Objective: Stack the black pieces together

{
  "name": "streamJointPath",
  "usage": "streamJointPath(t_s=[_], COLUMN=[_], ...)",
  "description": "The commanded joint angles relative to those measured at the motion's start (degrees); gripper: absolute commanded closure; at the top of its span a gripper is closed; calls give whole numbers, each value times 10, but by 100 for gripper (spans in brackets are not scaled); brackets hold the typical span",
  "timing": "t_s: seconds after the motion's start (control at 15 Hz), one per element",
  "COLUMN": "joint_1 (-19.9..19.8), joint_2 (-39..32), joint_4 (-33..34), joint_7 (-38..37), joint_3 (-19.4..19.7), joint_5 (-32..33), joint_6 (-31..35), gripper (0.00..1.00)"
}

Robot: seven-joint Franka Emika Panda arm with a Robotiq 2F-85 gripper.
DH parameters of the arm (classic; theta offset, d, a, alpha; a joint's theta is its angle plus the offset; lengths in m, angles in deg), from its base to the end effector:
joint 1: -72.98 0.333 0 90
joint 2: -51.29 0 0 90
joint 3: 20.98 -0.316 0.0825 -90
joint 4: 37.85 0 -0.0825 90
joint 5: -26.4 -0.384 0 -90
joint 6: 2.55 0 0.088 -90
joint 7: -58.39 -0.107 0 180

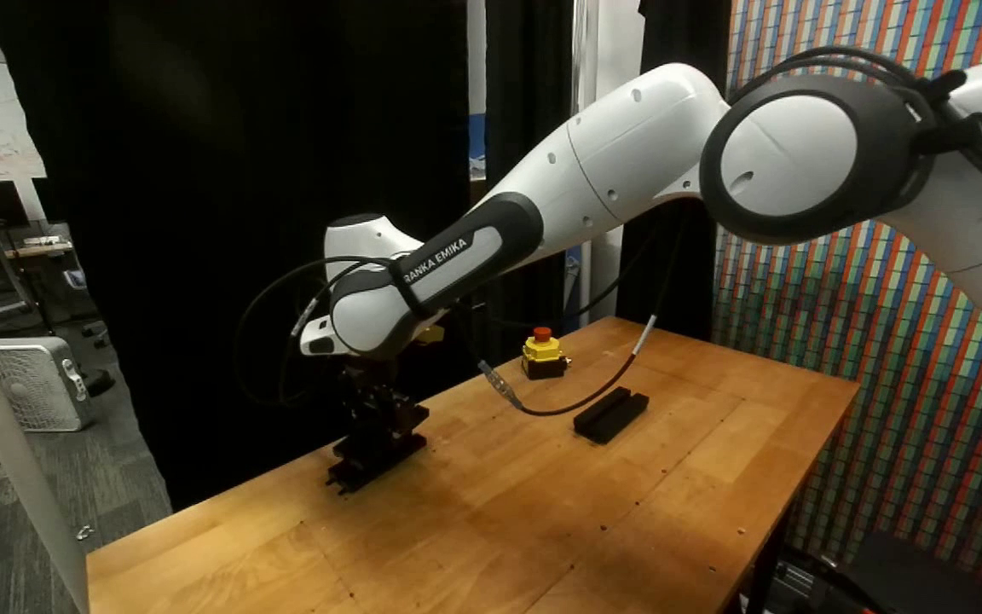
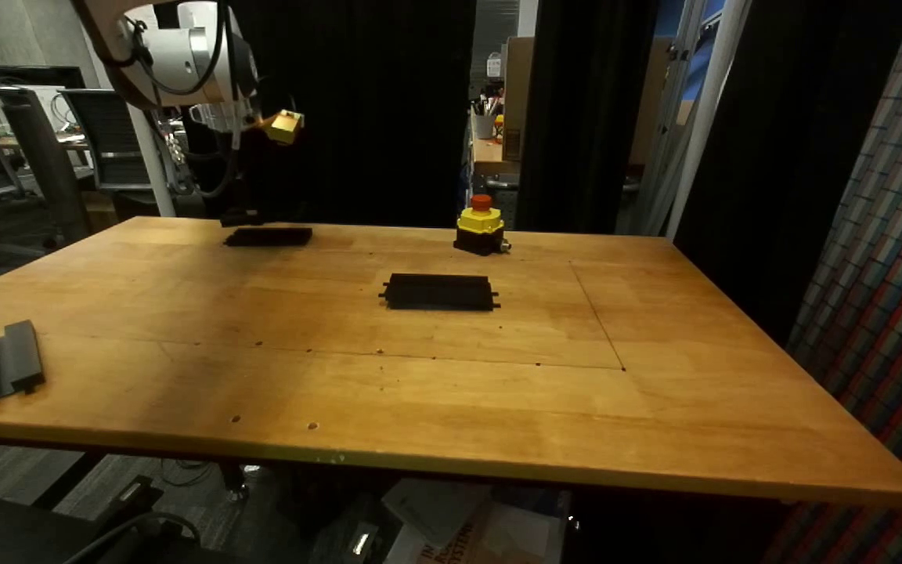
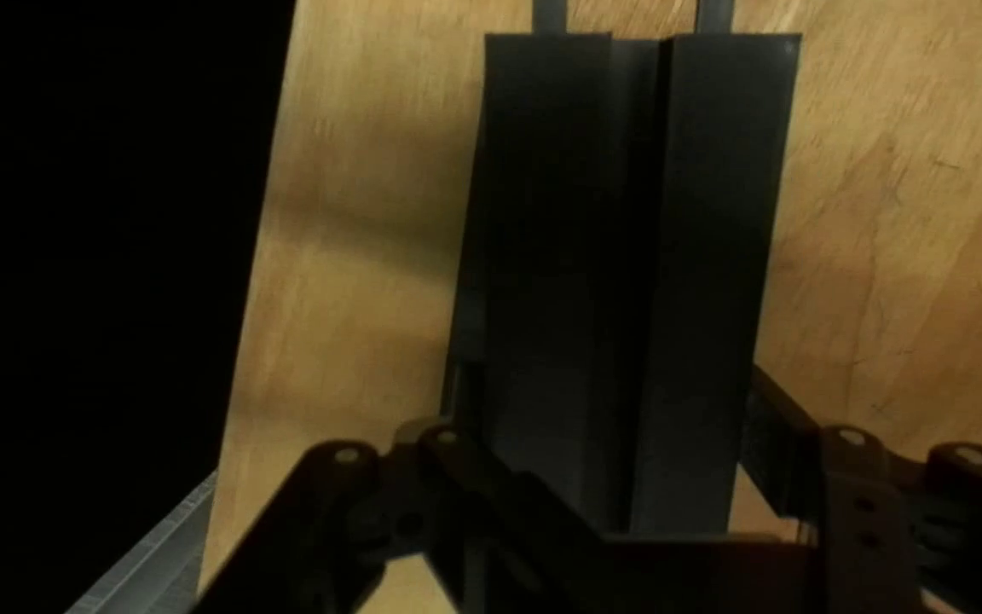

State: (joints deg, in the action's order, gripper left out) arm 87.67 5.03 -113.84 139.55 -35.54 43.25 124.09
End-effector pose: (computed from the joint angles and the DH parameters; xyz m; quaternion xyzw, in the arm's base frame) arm 0.6814 0.3180 0.2695 0.5369 0.8414 0.0324 0.0523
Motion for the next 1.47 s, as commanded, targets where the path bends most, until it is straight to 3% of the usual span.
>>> streamJointPath(t_s=[0.0,0.6,1.4], joint_1=[-4,-7,0], joint_2=[-32,-51,-75], joint_4=[45,66,89], joint_7=[37,-2,-66], joint_3=[-8,-1,11], joint_5=[-35,-87,-77], joint_6=[-19,-16,-14], gripper=[55,55,55])
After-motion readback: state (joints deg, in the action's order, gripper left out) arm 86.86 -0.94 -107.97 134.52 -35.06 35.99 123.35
